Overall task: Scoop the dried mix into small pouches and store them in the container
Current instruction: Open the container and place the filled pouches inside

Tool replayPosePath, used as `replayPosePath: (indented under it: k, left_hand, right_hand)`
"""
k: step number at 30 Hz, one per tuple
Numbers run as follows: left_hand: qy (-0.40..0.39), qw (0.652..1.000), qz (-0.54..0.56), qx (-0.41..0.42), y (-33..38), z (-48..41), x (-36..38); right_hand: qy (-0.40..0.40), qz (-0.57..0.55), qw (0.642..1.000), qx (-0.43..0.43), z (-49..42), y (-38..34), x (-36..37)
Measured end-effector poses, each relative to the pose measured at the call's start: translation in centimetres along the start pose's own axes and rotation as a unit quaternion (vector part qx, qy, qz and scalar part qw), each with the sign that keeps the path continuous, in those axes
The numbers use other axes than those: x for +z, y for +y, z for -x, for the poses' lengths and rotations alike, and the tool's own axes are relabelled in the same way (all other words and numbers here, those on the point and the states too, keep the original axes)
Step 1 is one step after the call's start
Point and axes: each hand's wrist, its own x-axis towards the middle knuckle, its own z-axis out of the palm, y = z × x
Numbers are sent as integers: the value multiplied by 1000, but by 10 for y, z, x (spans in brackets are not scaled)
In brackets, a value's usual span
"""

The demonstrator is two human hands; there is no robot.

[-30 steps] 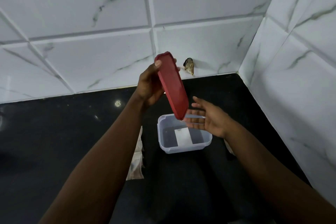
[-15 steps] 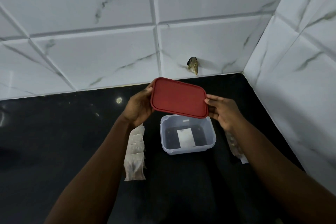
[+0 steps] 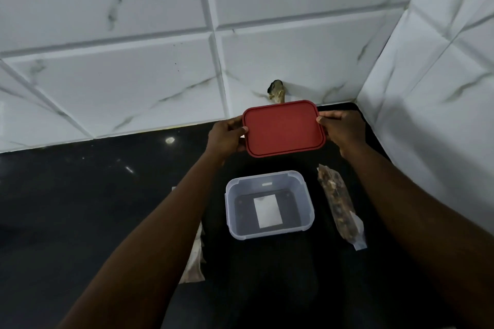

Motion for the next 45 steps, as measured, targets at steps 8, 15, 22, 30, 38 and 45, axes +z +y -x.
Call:
replayPosePath:
  k: [8,15,22,30,38,45]
  left_hand:
    - [46,987,-149,-33,-30,-45,37]
    - [29,979,-183,-84,-52,-69,54]
    - [38,971,-204,-119,-61,-76,59]
    - [56,969,-238,-43,-43,-49,47]
    - [64,946,-316,40,-14,13,20]
    - [66,935,-344,58,-10,68,-11]
  right_hand:
    - [-15,79,995,58,-52,57,3]
    - [-12,143,988,58,-62,78,9]
    - [-13,178,983,48,-60,88,14]
    - [-12,185,982,-25,-29,60,6]
    - [-49,145,980,-128,39,17,22]
    - [-91,157,966,-183,103,-1,41]
